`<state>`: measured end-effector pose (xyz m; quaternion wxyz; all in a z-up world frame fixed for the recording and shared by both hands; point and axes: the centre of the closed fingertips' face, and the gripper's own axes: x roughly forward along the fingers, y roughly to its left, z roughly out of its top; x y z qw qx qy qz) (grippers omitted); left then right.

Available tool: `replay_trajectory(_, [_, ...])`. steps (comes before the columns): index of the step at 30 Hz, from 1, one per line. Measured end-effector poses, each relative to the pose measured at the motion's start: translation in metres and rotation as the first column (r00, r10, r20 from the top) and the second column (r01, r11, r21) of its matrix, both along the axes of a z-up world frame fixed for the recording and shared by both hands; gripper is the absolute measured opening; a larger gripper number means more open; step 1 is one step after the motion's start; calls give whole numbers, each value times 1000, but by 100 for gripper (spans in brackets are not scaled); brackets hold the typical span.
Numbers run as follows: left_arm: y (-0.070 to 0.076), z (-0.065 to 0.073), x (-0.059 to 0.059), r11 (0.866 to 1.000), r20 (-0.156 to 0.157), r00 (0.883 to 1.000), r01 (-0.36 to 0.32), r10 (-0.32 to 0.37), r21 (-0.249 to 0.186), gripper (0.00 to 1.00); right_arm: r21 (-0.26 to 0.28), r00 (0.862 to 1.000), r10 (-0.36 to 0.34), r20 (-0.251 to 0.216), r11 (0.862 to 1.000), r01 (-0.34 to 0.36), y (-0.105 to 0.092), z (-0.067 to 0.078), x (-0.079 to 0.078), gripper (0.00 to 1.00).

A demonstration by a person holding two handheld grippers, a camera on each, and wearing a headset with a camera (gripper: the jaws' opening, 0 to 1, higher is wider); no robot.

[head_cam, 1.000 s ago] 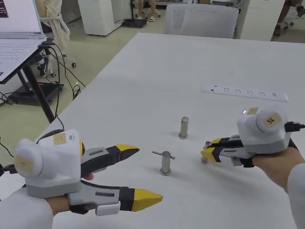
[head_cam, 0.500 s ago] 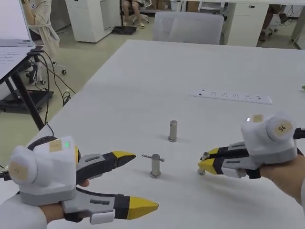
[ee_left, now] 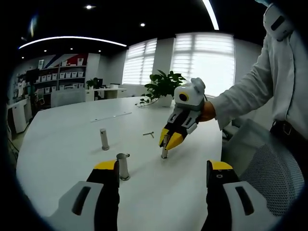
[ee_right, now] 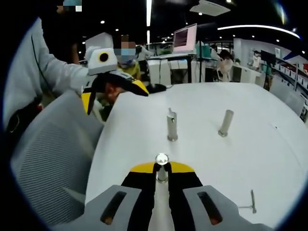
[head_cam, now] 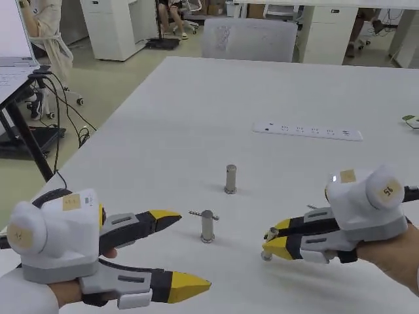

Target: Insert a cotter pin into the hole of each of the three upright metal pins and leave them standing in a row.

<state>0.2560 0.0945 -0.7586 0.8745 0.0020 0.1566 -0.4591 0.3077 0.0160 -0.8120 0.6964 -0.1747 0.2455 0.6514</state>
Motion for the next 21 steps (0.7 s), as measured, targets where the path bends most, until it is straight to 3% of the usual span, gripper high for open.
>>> replay_trajectory(11, [3, -4, -1, 1000, -9, 1000, -2, 2, 2, 73, -26, 995, 96, 19, 995, -96, 5, -13, -14, 10])
replay_trajectory(21, [3, -4, 0, 1000, -9, 1000, -3, 3, 1, 73, -37, 989, 150, 1, 988, -150, 4, -20, -20, 10])
